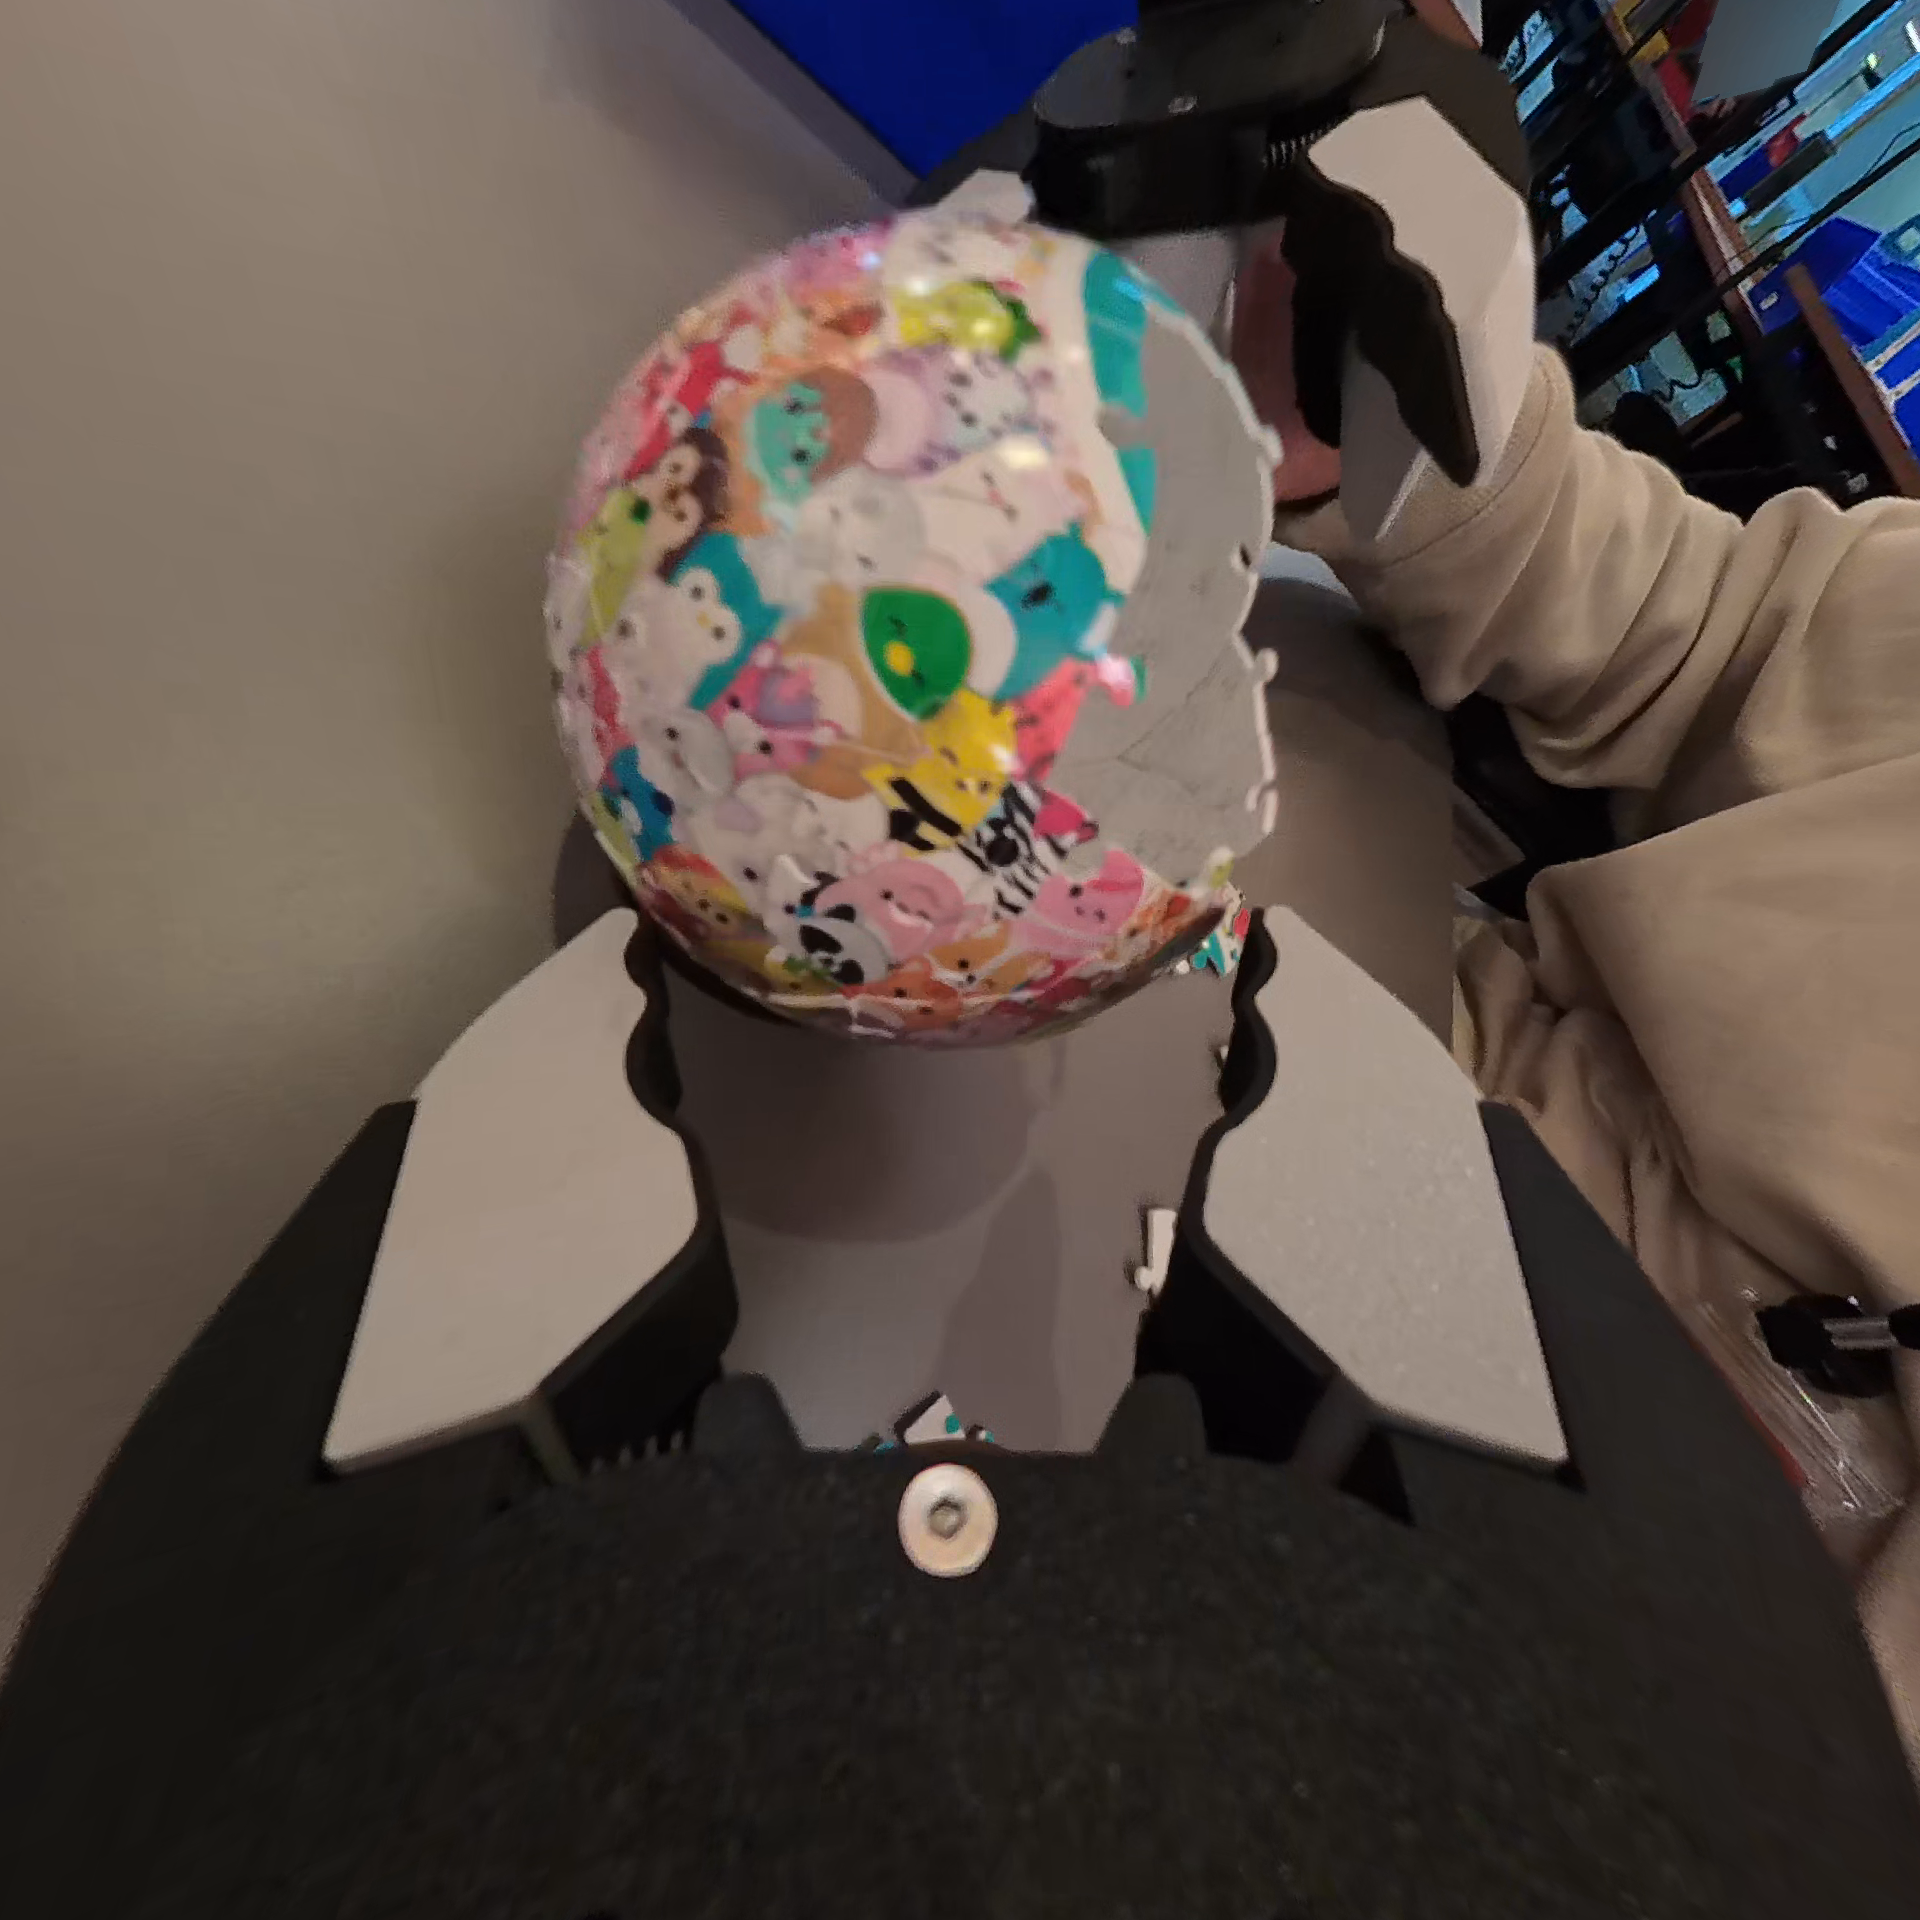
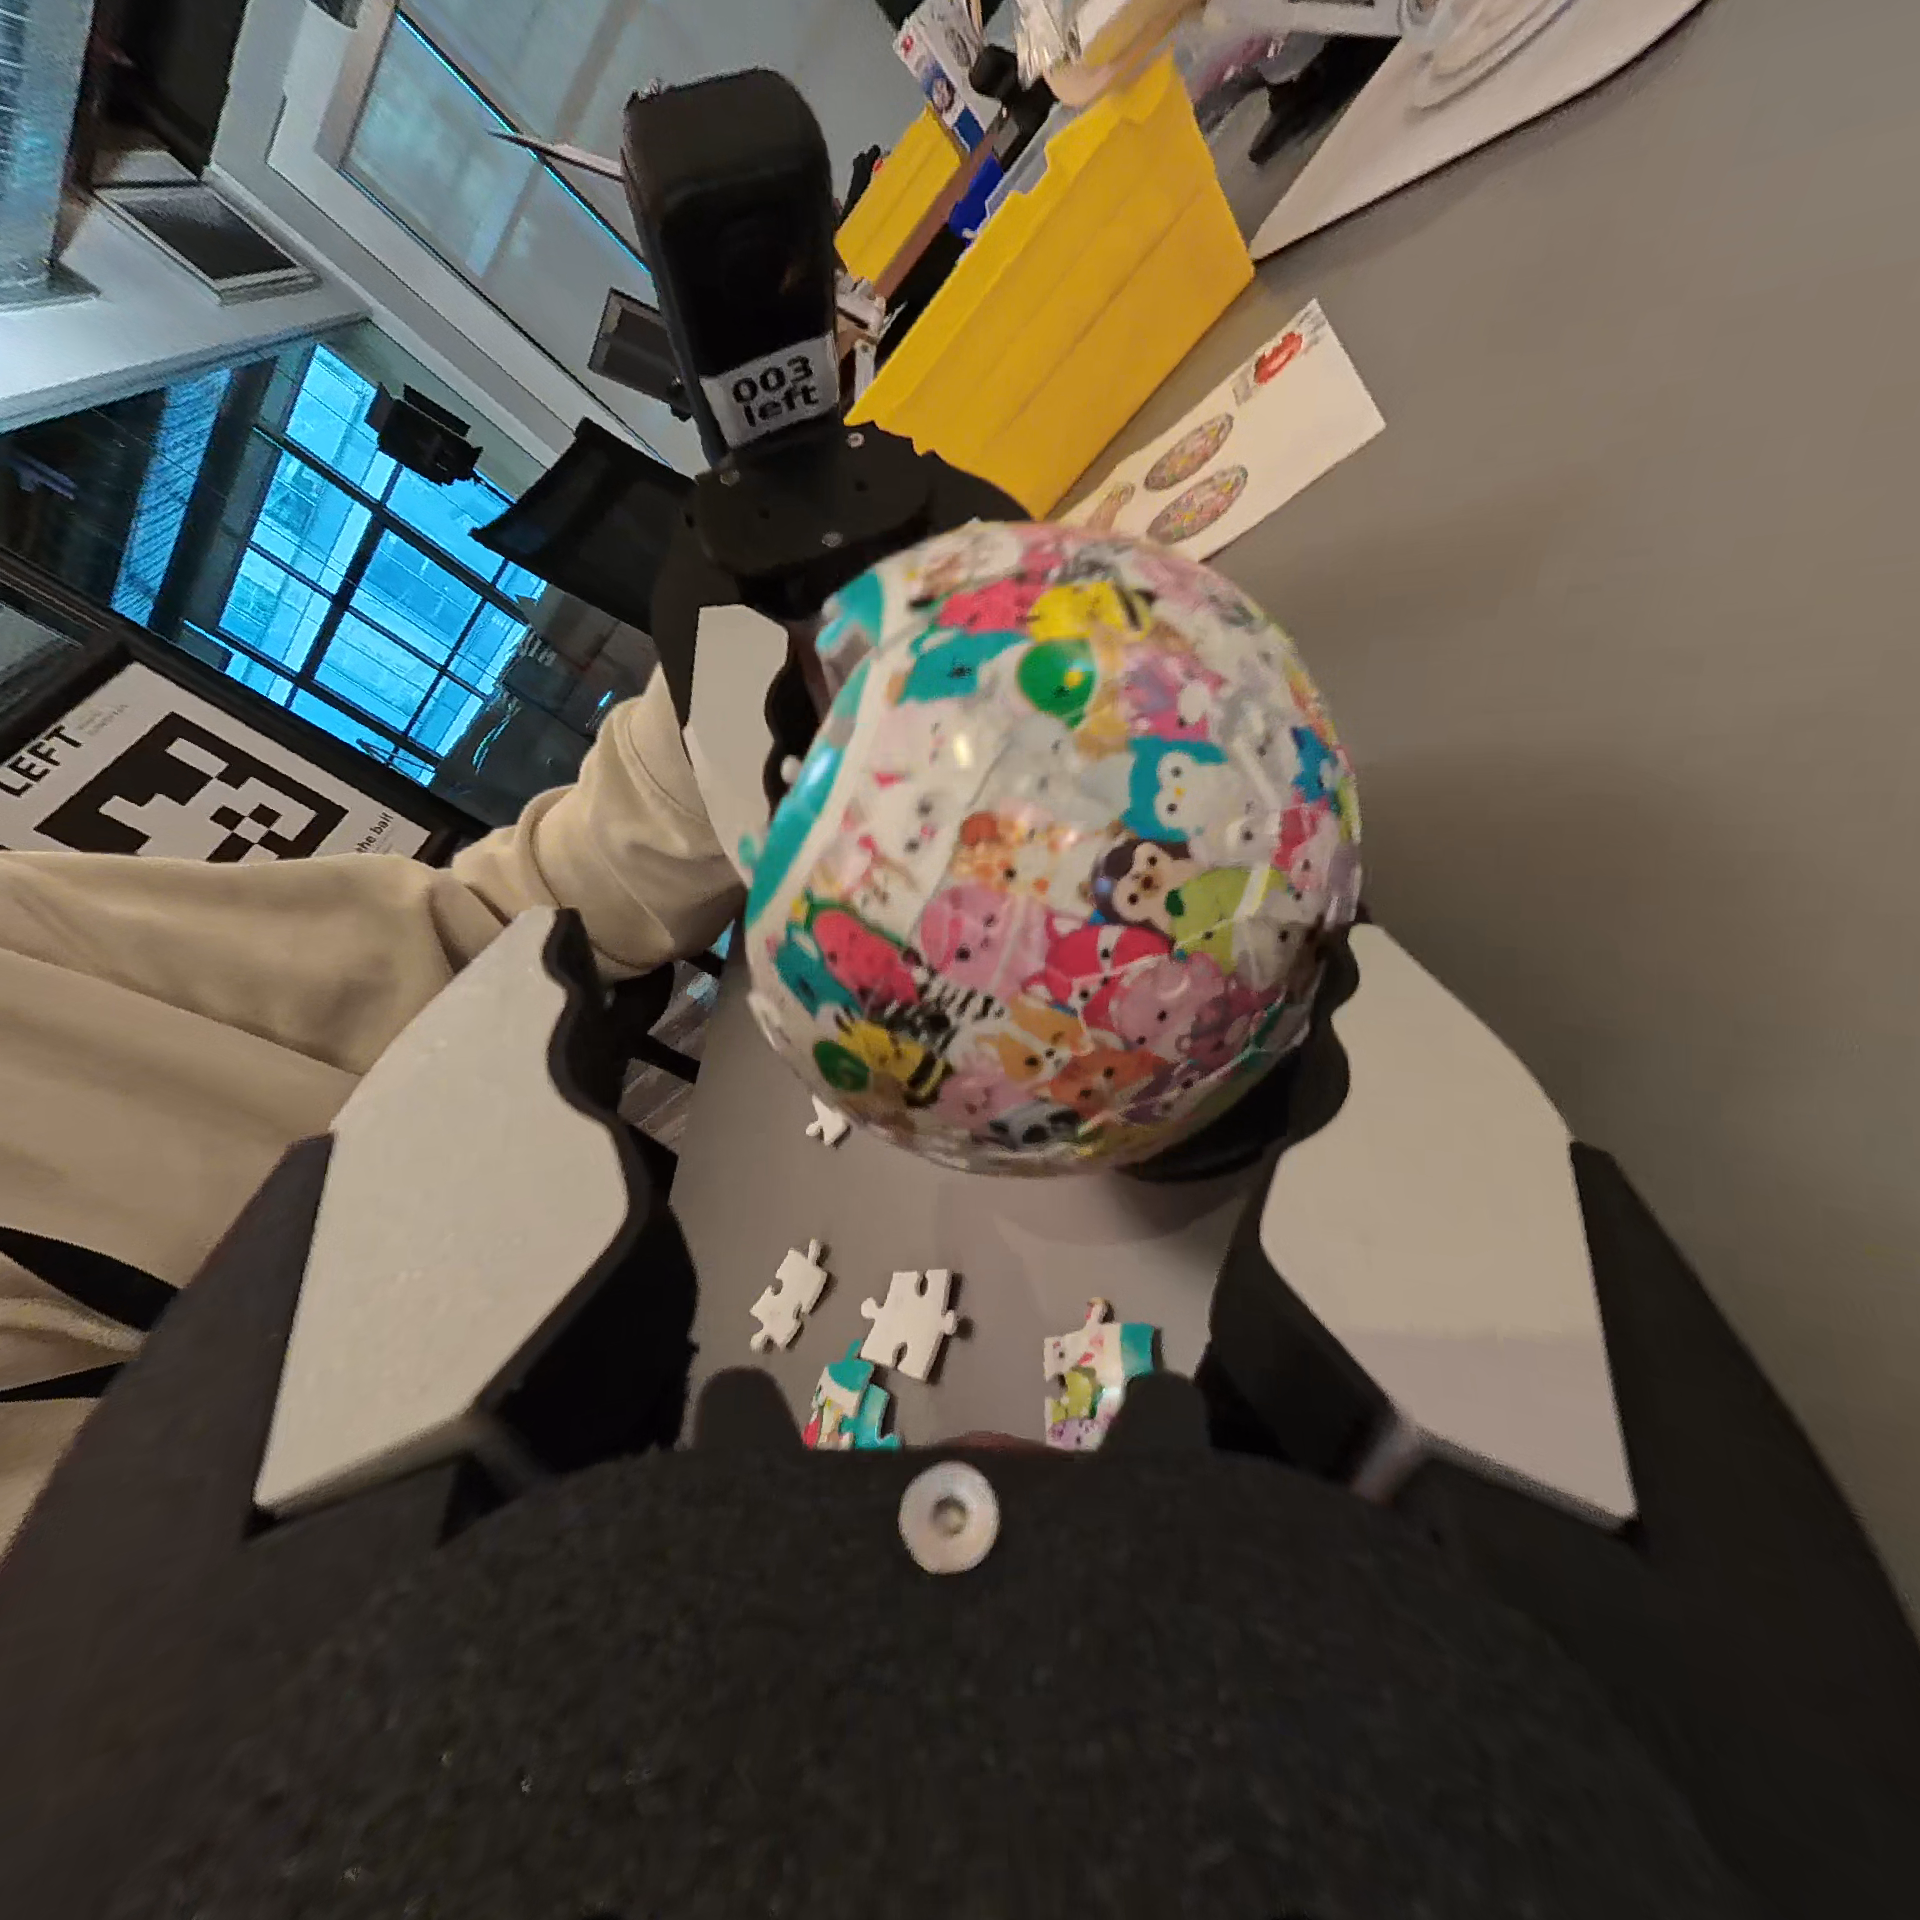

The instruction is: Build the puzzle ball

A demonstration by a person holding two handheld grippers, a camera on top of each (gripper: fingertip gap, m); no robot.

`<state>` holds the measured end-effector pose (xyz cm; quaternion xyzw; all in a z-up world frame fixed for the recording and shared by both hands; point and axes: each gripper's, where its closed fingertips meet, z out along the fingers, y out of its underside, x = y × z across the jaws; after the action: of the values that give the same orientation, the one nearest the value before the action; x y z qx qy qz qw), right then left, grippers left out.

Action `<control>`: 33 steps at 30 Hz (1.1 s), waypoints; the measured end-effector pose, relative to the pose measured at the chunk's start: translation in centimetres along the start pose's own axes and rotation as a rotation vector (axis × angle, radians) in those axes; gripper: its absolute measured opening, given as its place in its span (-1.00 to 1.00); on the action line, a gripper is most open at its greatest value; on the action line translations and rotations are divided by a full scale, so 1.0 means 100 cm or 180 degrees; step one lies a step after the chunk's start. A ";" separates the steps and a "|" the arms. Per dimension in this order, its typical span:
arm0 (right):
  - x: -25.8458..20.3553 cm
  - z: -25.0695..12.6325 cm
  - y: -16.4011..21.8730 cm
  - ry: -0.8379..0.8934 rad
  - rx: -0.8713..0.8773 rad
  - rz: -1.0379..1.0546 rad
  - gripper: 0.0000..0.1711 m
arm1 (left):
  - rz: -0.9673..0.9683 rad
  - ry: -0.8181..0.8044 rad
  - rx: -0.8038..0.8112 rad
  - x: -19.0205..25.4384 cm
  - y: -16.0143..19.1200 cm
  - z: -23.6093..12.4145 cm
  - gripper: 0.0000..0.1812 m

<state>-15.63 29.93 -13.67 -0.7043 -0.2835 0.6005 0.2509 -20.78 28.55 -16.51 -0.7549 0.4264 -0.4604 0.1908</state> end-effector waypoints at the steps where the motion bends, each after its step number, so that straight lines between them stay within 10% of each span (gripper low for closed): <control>1: 0.000 0.000 -0.003 -0.0005 0.0019 -0.0008 0.48 | 0.0005 -0.0007 0.0026 0.000 -0.002 -0.001 0.13; 33: -0.003 -0.008 -0.019 -0.0054 0.0166 0.0169 0.53 | 0.0073 -0.0142 0.0265 -0.008 -0.004 -0.002 0.04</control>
<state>-15.10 31.01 -12.02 -0.6997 -0.2510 0.6201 0.2508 -20.97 29.45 -16.54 -0.7514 0.4111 -0.4586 0.2368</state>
